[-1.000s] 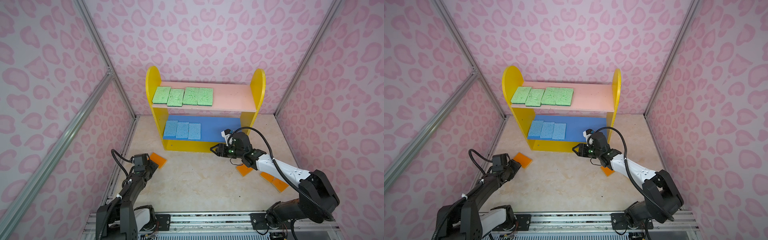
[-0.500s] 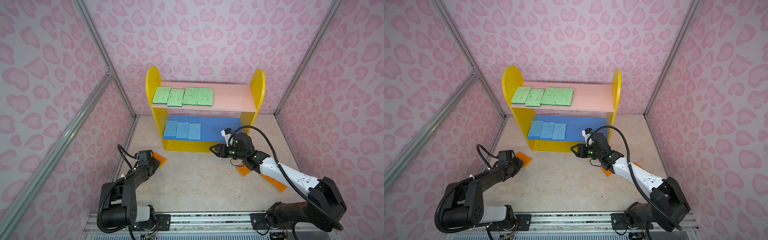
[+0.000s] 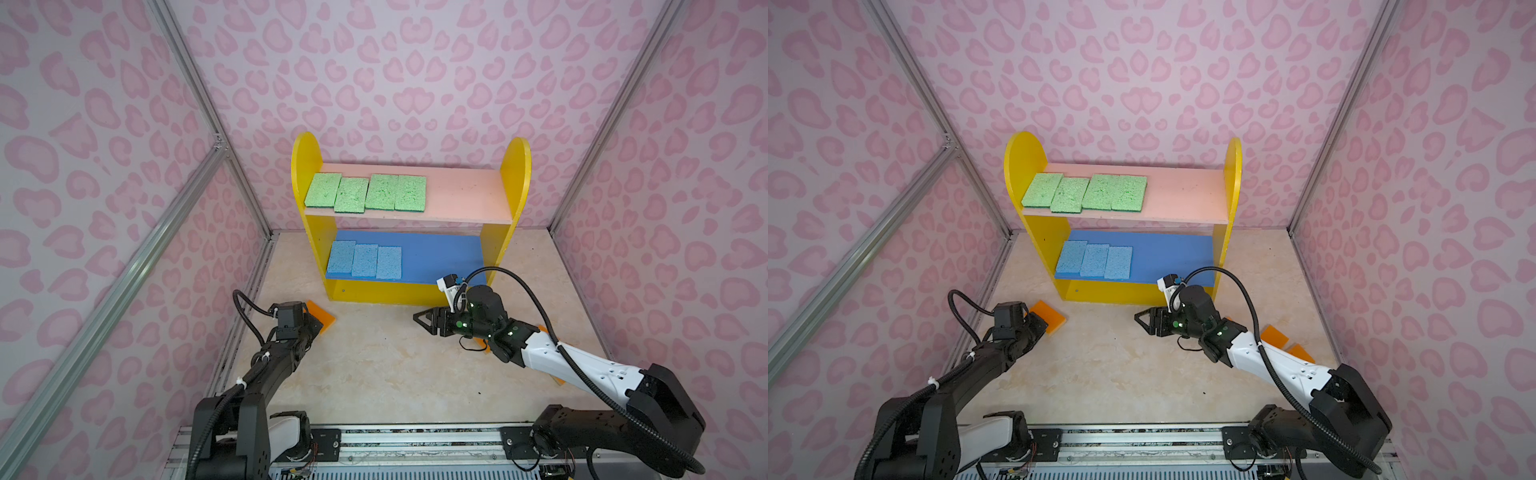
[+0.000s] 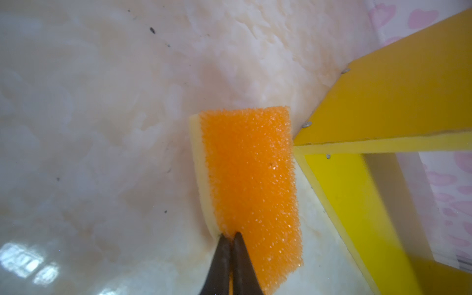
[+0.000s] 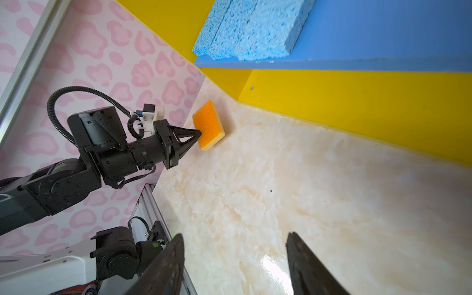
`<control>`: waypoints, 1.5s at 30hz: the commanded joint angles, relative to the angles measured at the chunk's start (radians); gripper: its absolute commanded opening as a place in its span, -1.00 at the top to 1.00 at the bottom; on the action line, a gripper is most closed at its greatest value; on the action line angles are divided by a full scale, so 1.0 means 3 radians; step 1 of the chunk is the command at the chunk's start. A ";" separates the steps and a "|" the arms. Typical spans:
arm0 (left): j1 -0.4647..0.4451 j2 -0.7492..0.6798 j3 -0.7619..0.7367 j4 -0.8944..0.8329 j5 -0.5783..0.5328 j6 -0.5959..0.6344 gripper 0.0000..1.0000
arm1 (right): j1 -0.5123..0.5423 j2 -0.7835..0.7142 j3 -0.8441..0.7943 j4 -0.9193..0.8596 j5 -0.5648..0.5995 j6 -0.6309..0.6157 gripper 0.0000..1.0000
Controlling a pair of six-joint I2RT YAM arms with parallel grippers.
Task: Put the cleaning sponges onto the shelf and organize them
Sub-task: 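Lift the orange sponge with the left gripper toward the right gripper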
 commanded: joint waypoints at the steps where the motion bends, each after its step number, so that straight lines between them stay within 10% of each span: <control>1: -0.0090 -0.0238 -0.0088 -0.0122 0.0160 0.0051 0.93 | 0.0147 0.0045 -0.0192 0.0683 0.0226 0.0295 -0.32; 17: -0.1065 -0.1061 -0.0432 -0.0251 0.0332 -0.0100 0.93 | 0.0603 0.1082 -0.0760 0.2683 0.0866 0.1237 -0.16; 45: -0.1163 -0.0749 -0.0140 -0.0020 0.0703 -0.0158 0.93 | 0.0785 0.2021 -0.0177 0.3086 0.0640 0.1506 0.28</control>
